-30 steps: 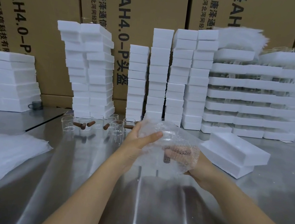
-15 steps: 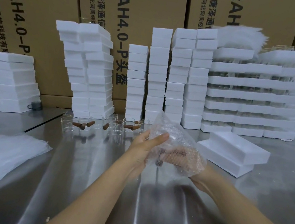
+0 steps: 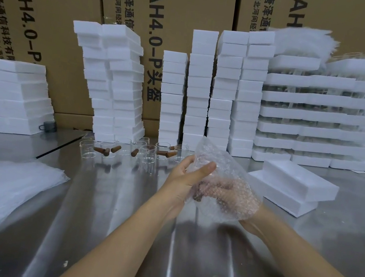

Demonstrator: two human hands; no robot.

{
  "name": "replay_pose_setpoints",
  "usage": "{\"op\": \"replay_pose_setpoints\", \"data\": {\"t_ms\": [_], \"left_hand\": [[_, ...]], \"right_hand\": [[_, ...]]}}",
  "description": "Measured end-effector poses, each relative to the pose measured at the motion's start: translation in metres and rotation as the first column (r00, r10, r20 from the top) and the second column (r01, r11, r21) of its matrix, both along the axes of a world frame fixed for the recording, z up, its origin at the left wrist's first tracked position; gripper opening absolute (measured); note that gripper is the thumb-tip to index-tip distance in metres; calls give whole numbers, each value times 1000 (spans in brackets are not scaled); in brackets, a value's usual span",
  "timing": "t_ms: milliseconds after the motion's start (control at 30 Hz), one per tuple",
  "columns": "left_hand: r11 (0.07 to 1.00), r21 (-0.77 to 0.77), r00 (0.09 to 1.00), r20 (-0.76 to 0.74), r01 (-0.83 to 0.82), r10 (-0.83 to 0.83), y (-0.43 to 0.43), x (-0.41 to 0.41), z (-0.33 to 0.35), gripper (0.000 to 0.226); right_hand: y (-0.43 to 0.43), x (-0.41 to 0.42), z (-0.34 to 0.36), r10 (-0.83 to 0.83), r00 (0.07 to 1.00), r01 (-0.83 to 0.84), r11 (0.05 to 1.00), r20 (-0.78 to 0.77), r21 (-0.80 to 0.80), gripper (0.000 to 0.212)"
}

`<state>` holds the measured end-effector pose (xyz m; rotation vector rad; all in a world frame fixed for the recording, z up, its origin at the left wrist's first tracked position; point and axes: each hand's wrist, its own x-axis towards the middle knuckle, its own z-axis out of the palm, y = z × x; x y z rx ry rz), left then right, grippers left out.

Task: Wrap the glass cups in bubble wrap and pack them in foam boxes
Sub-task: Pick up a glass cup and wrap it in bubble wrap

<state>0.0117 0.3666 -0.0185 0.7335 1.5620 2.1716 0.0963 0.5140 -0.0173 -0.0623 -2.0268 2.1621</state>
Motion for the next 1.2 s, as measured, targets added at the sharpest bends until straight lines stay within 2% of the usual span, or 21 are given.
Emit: {"op": "replay_pose_setpoints", "data": {"t_ms": [67, 133, 200, 267, 300, 400, 433, 500, 567, 633, 667, 733, 800, 867, 933, 1067, 1200], "left_hand": [[999, 7, 999, -4, -35, 35, -2, -3, -2, 129], [998, 22, 998, 19, -63, 63, -2, -3, -2, 136], [993, 51, 993, 60, -106, 103, -1, -6, -3, 137], [984, 76, 983, 95, -164, 156, -2, -7, -1, 122], [978, 83, 976, 124, -193, 182, -2, -9, -1, 115], [962, 129, 953, 219, -241, 209, -5, -19, -2, 120], [961, 146, 950, 245, -235, 195, -7, -21, -2, 116], [970, 145, 955, 254, -197, 156, -11, -20, 0, 103], [978, 142, 967, 226, -154, 119, -11, -21, -2, 97], [981, 134, 971, 215, -137, 106, -9, -19, -4, 103], [984, 123, 973, 206, -128, 101, -9, -19, -5, 106], [990, 82, 980, 174, -112, 96, -7, -20, -7, 109], [994, 50, 987, 134, -94, 86, -6, -23, -10, 119], [996, 27, 992, 98, -80, 77, -4, -24, -11, 130], [997, -8, 994, 80, -79, 79, -3, -24, -11, 130], [998, -29, 994, 99, -51, 54, -4, -19, -9, 118], [1000, -5, 989, 148, -9, 9, -3, -10, -4, 118]], "right_hand": [[-3, -3, 5, 4, 1000, -9, 976, 23, 219, 16], [-2, -3, 5, 20, 1000, -17, 955, -8, 295, 16], [3, -4, -1, -15, 999, 26, 950, -38, 312, 11], [3, -7, -1, -186, 980, 198, 935, -67, 295, 7], [4, -10, -1, -268, 959, 284, 927, -95, 245, 7], [11, -10, 4, -390, 917, 397, 911, -79, 112, 17], [15, -10, 6, -362, 931, 364, 930, -42, 57, 34], [22, -10, 4, -191, 980, 194, 979, 52, -64, 84], [19, -10, 3, 2, 999, 5, 983, 37, -182, 97], [11, -12, -1, 88, 996, -78, 966, 27, -245, 93], [7, -13, -4, 89, 995, -80, 972, 34, -220, 89], [5, -16, -7, 21, 999, -16, 995, 46, -102, 82], [9, -19, -7, -84, 996, 87, 992, 35, -92, 69], [20, -20, -3, -143, 989, 145, 973, 22, -179, 49], [27, -20, 1, -181, 983, 174, 949, -4, -262, 30], [26, -17, 5, -137, 985, 77, 890, -103, -449, 33], [26, -17, 5, -157, 973, 59, 880, -170, -472, 27]]}}
